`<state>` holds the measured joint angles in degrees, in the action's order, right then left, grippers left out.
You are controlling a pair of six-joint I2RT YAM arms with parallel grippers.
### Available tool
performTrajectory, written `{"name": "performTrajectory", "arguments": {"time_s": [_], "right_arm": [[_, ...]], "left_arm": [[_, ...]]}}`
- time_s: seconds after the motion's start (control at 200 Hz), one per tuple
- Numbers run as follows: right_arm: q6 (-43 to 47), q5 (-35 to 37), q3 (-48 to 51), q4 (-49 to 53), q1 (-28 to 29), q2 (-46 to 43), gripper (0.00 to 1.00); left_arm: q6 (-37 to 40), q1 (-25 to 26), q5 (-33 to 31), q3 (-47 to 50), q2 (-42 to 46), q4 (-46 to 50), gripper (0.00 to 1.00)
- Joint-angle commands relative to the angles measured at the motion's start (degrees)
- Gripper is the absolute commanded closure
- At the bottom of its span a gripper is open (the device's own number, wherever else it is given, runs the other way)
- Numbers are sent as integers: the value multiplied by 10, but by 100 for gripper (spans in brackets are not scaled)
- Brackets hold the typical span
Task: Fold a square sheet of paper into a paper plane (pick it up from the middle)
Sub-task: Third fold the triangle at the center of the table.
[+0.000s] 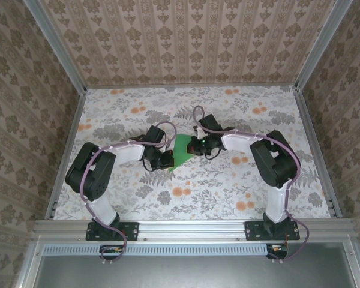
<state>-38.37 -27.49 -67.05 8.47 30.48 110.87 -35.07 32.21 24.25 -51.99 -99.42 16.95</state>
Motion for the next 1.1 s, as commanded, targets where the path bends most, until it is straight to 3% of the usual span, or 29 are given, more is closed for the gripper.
{"name": "performTrajectory", "arguments": {"time_s": [0.0,0.18,0.7,0.93,1.095], "right_arm": [[-25,-18,-10,-11,20,15,100],[-37,-31,-21,-11,24,51,100],[-47,30,-33,70,15,83,100],[-49,31,-34,75,15,82,100],[-56,2,-20,49,15,56,100]], "left_arm": [[10,-1,-24,0,-21,32,100],[10,-1,-18,-4,-19,27,100],[64,10,33,32,32,63,100],[73,16,20,29,56,89,100],[43,12,14,13,107,49,100]]}}
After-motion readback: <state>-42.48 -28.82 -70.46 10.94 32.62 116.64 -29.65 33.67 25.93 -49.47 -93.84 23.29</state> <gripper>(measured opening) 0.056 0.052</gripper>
